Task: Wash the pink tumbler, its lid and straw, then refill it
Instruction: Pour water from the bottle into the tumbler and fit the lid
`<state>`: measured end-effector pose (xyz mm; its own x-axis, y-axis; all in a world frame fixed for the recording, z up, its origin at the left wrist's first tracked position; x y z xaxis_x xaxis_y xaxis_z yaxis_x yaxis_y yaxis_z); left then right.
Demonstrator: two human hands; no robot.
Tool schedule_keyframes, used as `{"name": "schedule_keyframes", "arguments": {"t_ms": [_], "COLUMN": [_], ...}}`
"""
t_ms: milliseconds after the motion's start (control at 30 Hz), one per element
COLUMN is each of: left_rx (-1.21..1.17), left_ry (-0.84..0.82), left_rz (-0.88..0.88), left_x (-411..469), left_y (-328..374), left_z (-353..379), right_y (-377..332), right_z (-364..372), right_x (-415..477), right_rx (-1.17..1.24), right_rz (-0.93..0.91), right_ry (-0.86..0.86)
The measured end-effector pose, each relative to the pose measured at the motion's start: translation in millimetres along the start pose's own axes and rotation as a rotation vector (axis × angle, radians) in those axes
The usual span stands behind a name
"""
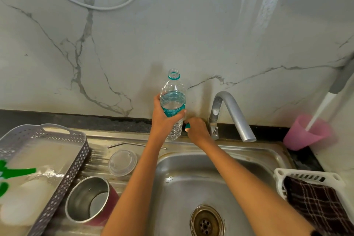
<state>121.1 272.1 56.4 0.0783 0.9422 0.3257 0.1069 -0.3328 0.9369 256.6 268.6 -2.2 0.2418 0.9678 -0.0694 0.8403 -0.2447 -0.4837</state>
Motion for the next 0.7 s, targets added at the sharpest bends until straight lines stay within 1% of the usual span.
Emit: {"name": "schedule_keyframes", "arguments": {"t_ms": [67, 133, 200, 300, 400, 467, 600, 700], "left_rx": [-0.004, 0.007, 0.012, -0.011, -0.026, -0.010, -0.020, -0.001], "left_ry": [-0.001, -0.001, 0.009, 0.032, -0.004, -0.052, -0.090, -0.130], "left_rz": [-0.002, 0.004, 0.018, 0.014, 0.018, 0.040, 0.055, 0.071], "left_x": [0.0, 0.4, 0.1, -2.9, -9.7, -16.9, -31.1, -37.0], "left_y": [0.1, 1.2, 3.7, 6.5, 10.6, 15.5, 27.9, 35.3], "left_z": [-0.1, -0.3, -1.0, -3.6, -3.4, -1.4, 0.4, 2.7], "right_y": [-6.9, -17.3, -31.1, -54.3, -69.3, -77.9, -93.4, -103.4], "right_z": [-24.9, -58.2, -92.6, -138.3, -168.2, -182.1, -194.8, -198.3], "right_x": [-6.2, -16.9, -30.7, -53.5, -72.1, -82.4, -96.5, -103.7], "right_rx": [0.136, 0.360, 0.578, 0.687, 0.742, 0.720, 0.589, 0.434], "right_rz": [-0.004, -0.015, -0.035, -0.118, -0.188, -0.250, -0.369, -0.424], "right_ry": [0.167, 0.316, 0.405, 0.507, 0.486, 0.440, 0.303, 0.218]}}
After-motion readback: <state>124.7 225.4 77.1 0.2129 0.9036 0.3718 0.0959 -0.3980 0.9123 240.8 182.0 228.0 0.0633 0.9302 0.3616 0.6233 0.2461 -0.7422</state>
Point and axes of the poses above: each hand's wrist, its own x-axis towards the middle knuckle, its own z-axis out of the palm, y = z × x, the point moved 9 cm from there along x, towards the middle knuckle, and after that the axes turned 9 degrees about z, right-handed, at the moved point
